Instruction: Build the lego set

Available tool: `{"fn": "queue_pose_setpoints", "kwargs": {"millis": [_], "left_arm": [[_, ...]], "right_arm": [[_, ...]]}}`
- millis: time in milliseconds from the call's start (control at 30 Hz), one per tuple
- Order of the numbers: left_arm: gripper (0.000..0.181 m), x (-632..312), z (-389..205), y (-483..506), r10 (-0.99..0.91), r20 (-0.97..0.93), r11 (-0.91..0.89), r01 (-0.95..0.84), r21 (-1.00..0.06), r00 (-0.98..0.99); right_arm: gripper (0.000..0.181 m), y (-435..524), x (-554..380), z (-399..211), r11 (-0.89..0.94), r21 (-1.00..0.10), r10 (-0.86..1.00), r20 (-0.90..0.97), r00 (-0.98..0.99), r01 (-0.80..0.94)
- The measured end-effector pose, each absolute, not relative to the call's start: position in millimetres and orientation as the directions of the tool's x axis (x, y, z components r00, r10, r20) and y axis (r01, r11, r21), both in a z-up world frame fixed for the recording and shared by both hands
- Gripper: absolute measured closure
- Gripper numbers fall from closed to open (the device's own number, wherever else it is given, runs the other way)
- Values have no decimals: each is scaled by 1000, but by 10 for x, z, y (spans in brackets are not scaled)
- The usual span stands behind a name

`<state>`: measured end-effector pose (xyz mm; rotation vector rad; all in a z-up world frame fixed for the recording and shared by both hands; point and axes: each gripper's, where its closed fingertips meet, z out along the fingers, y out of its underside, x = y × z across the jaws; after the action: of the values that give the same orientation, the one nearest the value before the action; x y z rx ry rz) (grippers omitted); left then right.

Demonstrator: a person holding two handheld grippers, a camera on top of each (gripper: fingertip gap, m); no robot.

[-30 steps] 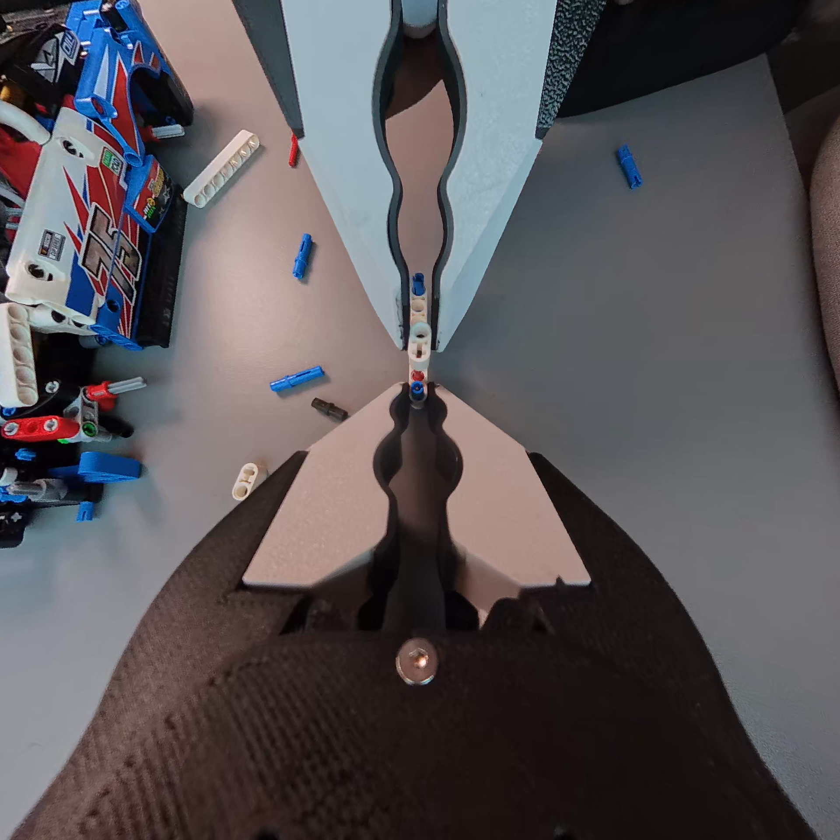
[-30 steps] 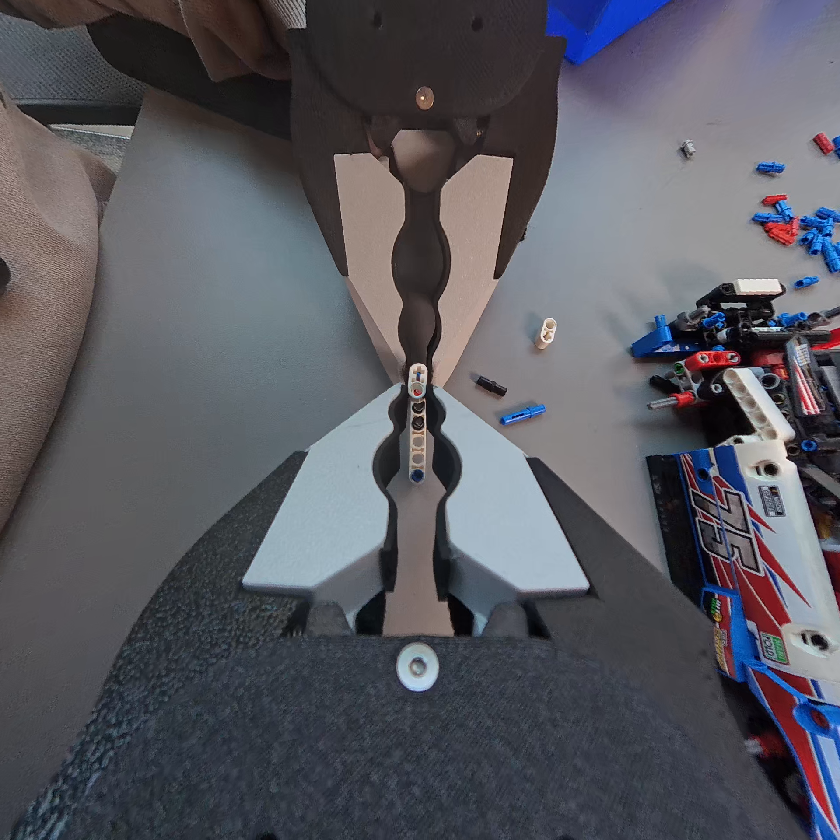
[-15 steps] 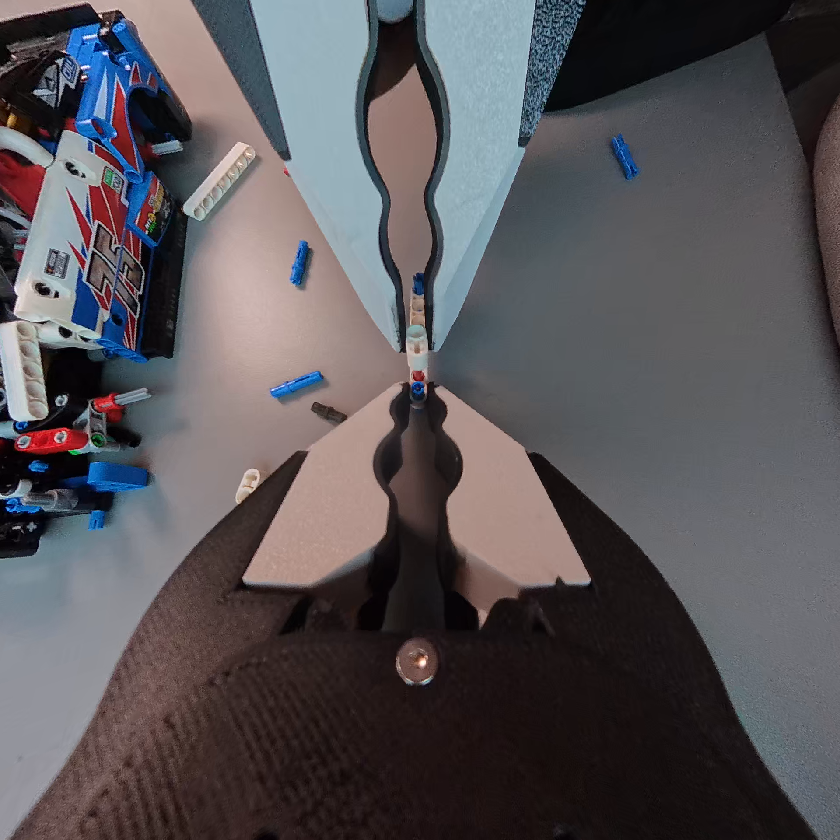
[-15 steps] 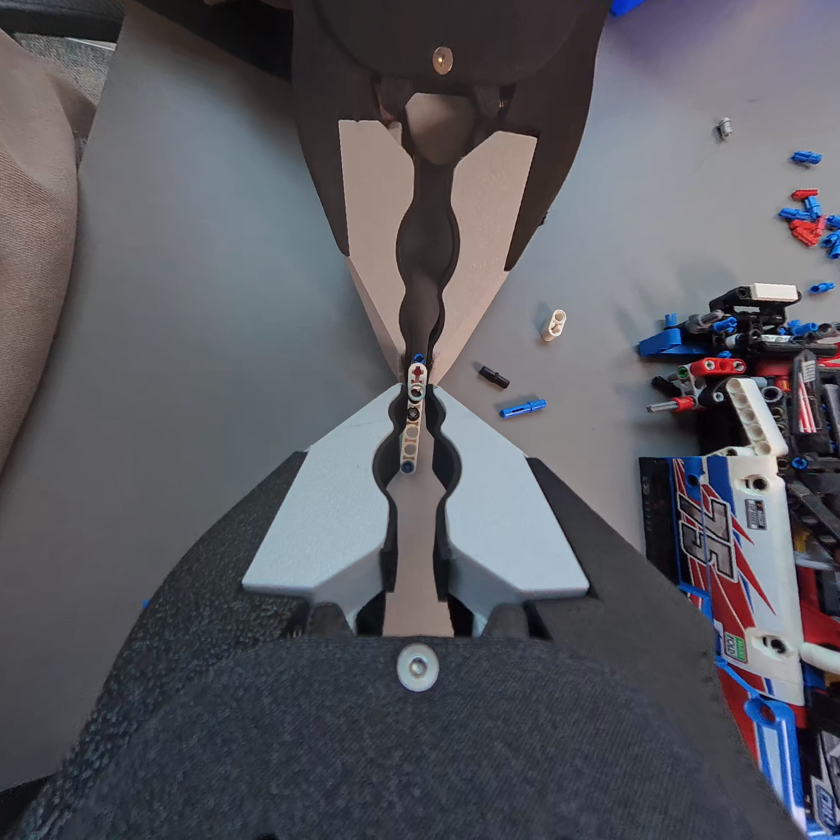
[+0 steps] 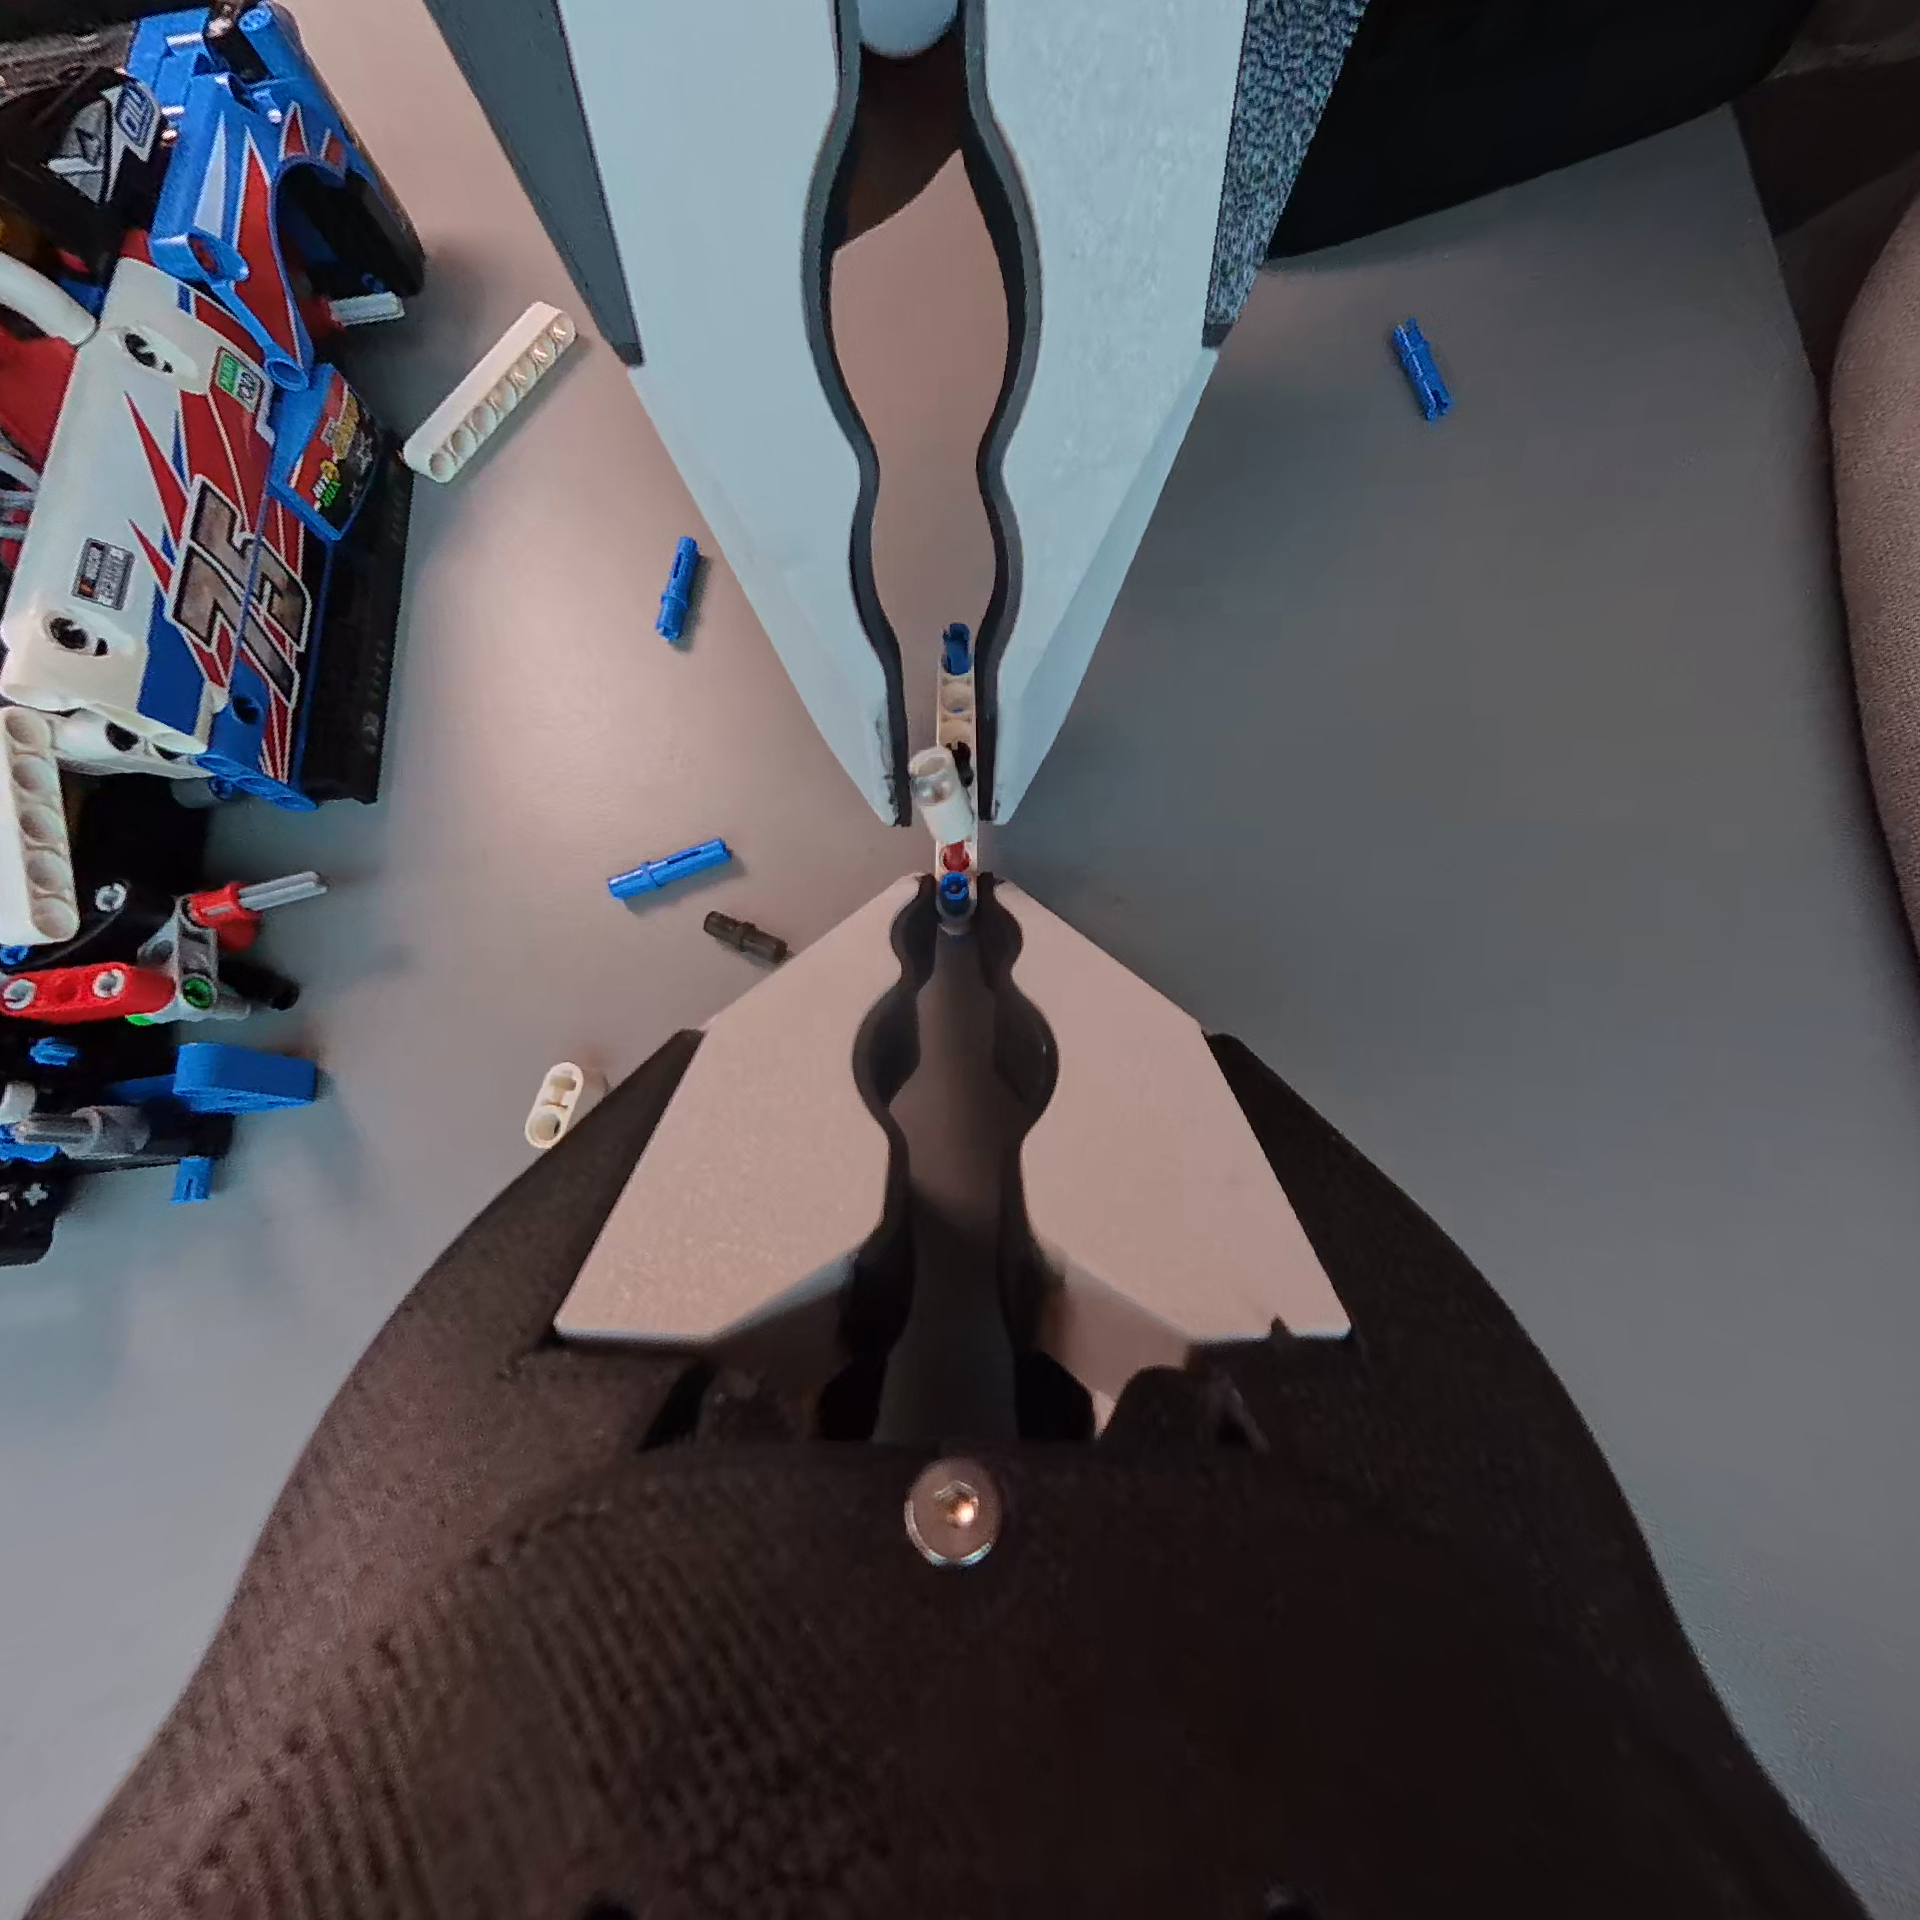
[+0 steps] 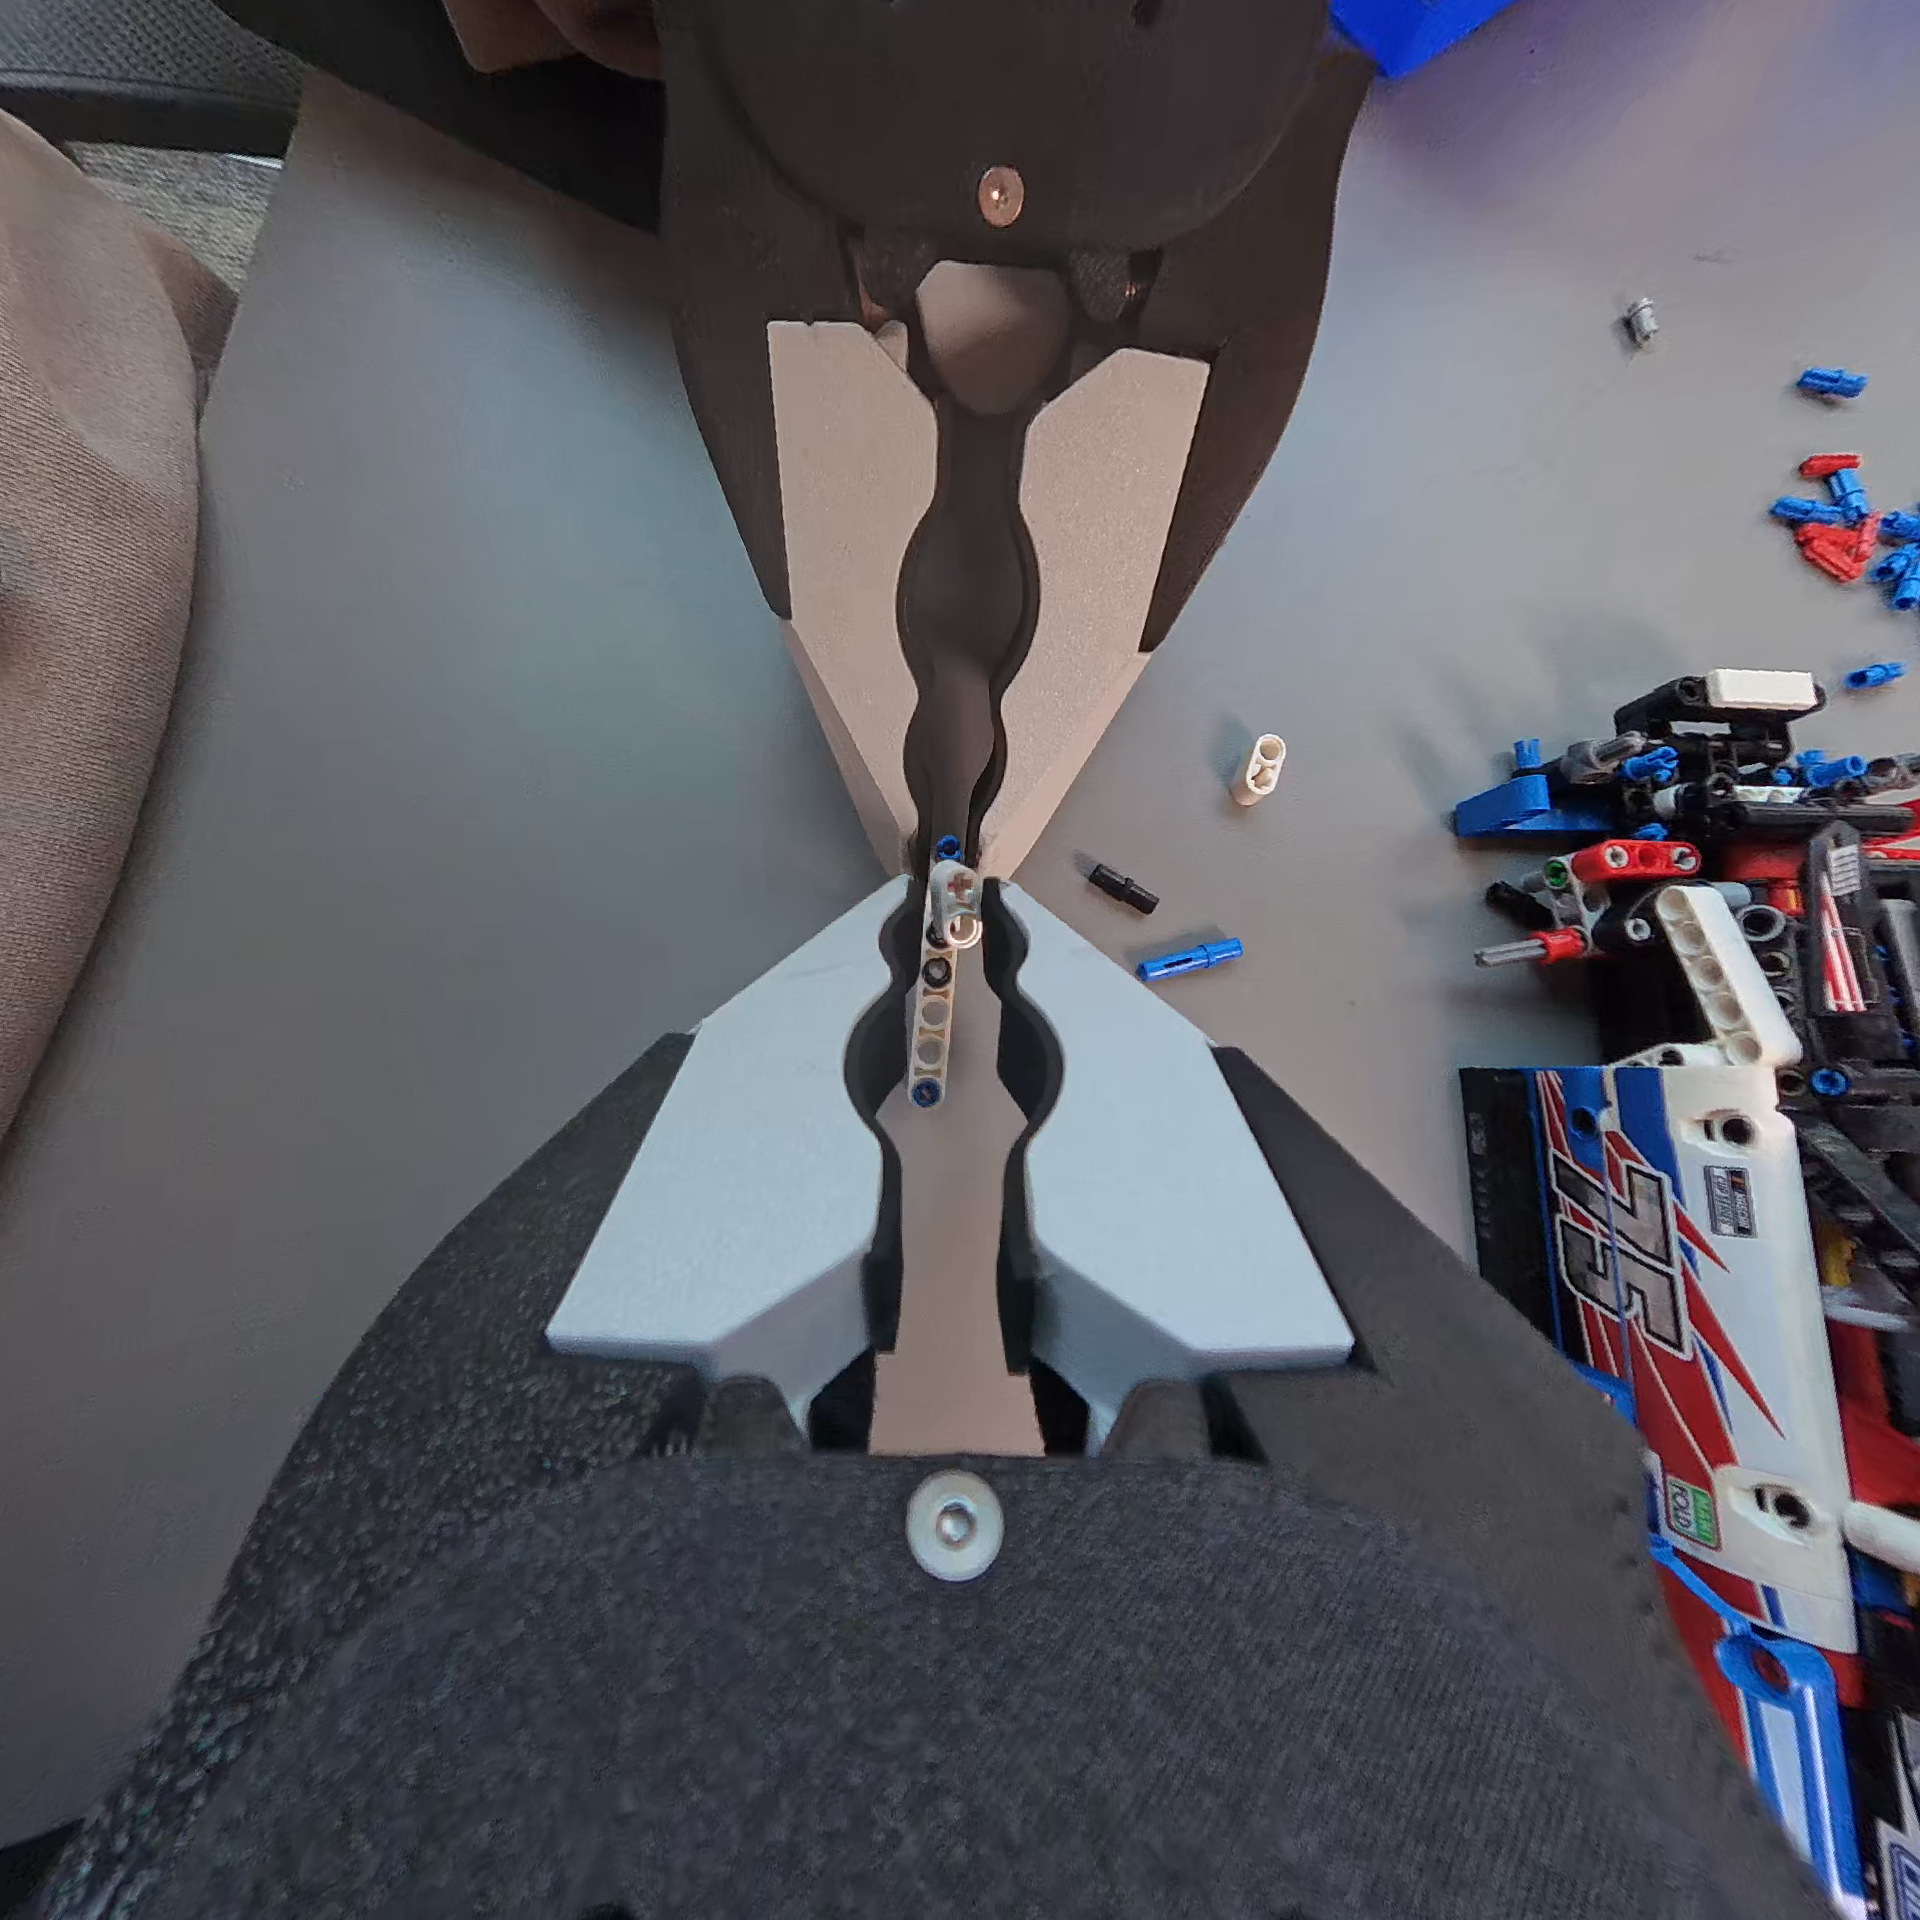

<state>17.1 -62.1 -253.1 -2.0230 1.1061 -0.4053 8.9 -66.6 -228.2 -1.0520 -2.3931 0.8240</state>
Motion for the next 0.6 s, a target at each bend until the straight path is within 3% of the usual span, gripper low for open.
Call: {"fn": "queue_pose_setpoints", "kwargs": {"millis": [300,600], "left_arm": [[176,161,-2533,-615,-807,-68,-344,-560,-754,587],[176,157,-2532,-587,-773,-44,-401,-542,-739,632]], "right_arm": [[176,-669,92,-2275,553,-623,767,122,-630,553],[176,-640,82,-2294,632,-450,754,168,-635,631]]}}
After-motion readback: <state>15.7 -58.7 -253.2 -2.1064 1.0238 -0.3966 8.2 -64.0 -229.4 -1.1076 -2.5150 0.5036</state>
